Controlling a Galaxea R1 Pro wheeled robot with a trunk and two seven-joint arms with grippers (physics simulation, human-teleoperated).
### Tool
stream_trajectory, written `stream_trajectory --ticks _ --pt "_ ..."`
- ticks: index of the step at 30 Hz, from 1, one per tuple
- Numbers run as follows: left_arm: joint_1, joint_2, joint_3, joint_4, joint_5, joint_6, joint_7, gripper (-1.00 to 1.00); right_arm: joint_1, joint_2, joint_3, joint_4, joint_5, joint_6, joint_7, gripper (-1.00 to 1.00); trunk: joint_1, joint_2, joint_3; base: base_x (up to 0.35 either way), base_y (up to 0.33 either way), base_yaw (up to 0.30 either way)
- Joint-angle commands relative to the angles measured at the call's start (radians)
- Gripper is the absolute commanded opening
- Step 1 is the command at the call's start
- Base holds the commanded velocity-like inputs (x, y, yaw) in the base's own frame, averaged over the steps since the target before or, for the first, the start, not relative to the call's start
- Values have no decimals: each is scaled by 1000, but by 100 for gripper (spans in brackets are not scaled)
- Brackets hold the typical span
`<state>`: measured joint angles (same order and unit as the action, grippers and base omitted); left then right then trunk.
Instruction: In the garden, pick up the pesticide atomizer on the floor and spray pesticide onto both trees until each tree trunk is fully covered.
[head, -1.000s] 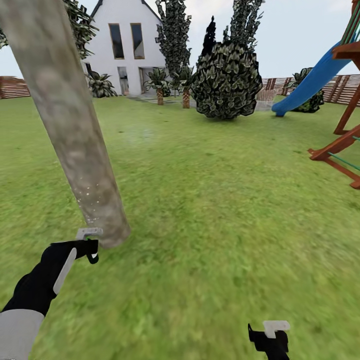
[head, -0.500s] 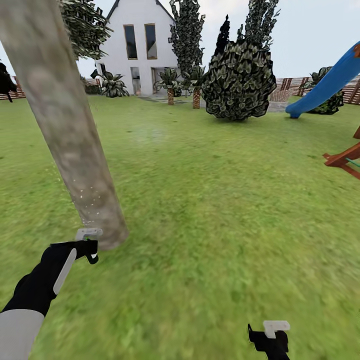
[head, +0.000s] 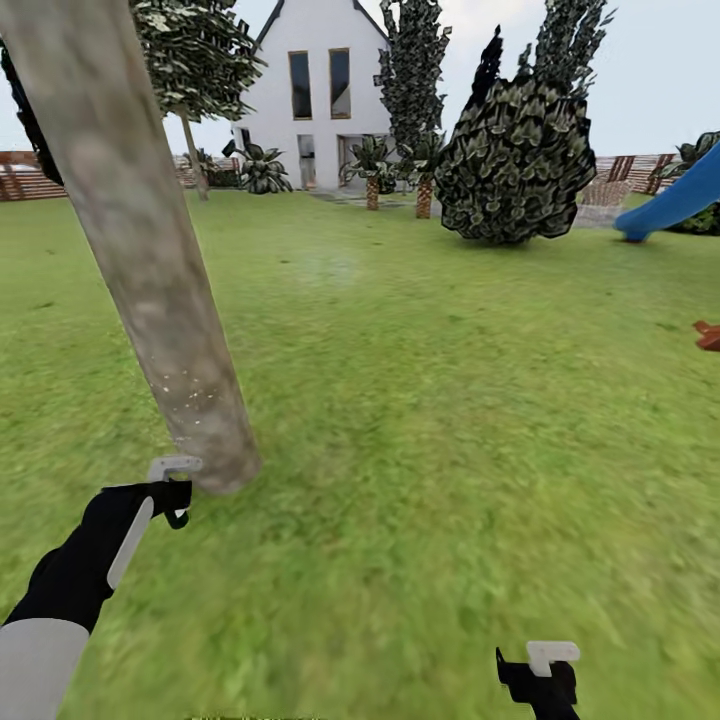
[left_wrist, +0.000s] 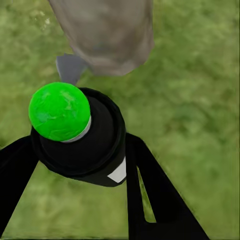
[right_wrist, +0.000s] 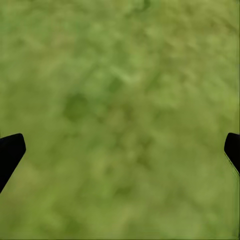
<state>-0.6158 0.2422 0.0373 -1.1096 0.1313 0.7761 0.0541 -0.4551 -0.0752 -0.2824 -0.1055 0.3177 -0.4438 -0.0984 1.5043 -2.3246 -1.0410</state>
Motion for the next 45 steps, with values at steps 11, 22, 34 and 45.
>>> stream_trajectory --ticks 11,22,34,45 --pt "-1 -1 -2 0 17 2 16 -100 -1 -1 -6 1 12 -4 -4 100 0 0 -1 120 -246 93" --pt "1 -1 -2 1 18 2 18 -100 -1 0 -4 1 11 -3 -4 100 0 0 -1 160 -236 122" --pt "1 -3 -2 101 13 -29 20 -100 -1 0 -5 1 11 -3 -4 100 0 0 -1 123 -254 149" --pt "1 0 0 152 13 -58 20 -100 -1 0 -5 1 11 -3 -4 100 0 0 -1 142 -254 180"
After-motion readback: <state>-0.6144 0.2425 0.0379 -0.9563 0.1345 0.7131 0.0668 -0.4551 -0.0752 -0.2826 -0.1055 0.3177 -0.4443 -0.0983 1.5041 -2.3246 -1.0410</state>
